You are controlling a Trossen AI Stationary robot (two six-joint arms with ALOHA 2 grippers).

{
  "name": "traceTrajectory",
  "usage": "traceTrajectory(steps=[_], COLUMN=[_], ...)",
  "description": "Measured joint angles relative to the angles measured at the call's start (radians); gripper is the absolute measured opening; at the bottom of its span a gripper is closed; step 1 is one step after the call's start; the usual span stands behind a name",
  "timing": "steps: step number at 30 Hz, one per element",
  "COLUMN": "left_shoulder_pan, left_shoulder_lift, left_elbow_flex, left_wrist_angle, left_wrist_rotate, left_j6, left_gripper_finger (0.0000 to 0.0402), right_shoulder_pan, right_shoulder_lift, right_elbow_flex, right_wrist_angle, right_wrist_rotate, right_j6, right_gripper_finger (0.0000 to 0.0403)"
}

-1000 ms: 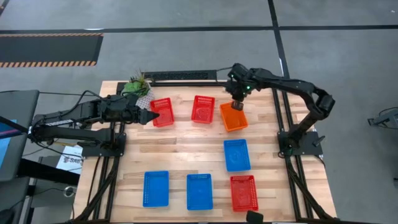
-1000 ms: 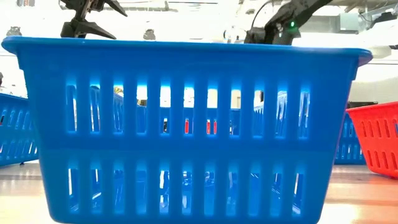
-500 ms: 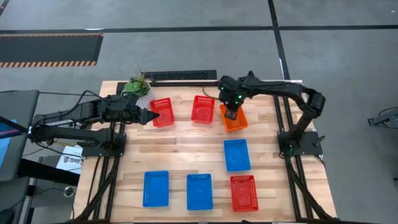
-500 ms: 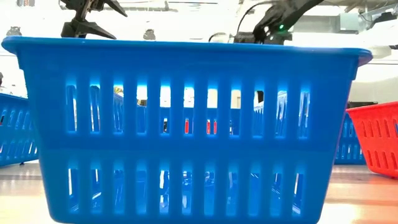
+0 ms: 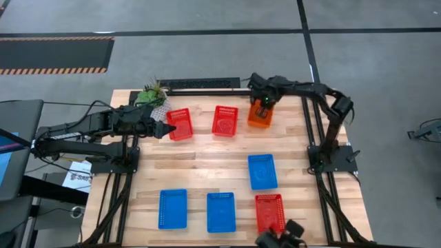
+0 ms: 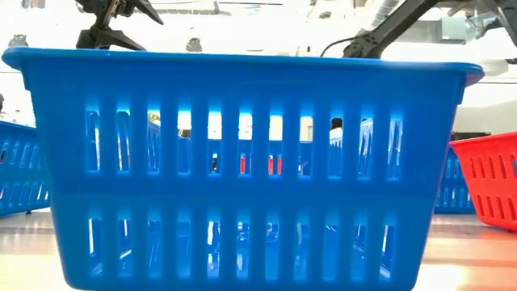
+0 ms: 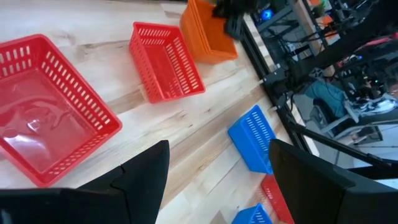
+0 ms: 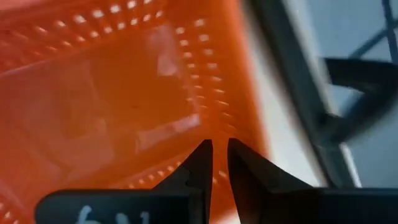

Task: Stack baskets by color
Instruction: Stack the bottom orange bin on top of the top orange bin, then stack the bottom right blue bin on top of the top blue bin

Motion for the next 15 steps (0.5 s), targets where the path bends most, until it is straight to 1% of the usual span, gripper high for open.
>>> traceTrajectory(steps=[2,5,7,9,11,12,15], left_shoulder_pan=[0.000,0.000,0.000,0.000,0.000,0.000,0.000], left_shoulder_lift=[0.000,0.000,0.000,0.000,0.000,0.000,0.000], left_elbow_flex=[0.000,0.000,0.000,0.000,0.000,0.000,0.000], left_wrist_angle=[-0.007,-0.011,-0.011,-0.011,-0.011,-0.012,-0.031], left_wrist_rotate=[0.005,0.005,0.005,0.006,0.019,0.034,0.080], left_j6=[0.000,0.006,0.008,0.011,0.011,0.010,0.009], left_gripper_finger=[0.0263,0.0263,0.0263,0.0263,0.0263,0.0263,0.0263], right_shoulder_pan=[-0.027,-0.030,-0.015,0.013,0.058,0.093,0.235], right_shoulder_lift=[-0.045,-0.131,-0.193,-0.255,-0.316,-0.347,-0.432], right_elbow_flex=[0.000,0.000,0.000,0.000,0.000,0.000,0.000], right_wrist_angle=[-0.006,-0.035,-0.075,-0.125,-0.182,-0.209,-0.284], right_wrist_rotate=[0.000,-0.008,-0.065,-0.158,-0.269,-0.298,-0.302], right_j6=[0.018,0.057,0.131,0.236,0.335,0.382,0.529], right_gripper_finger=[0.0074,0.0075,0.0075,0.0076,0.0082,0.0087,0.0109])
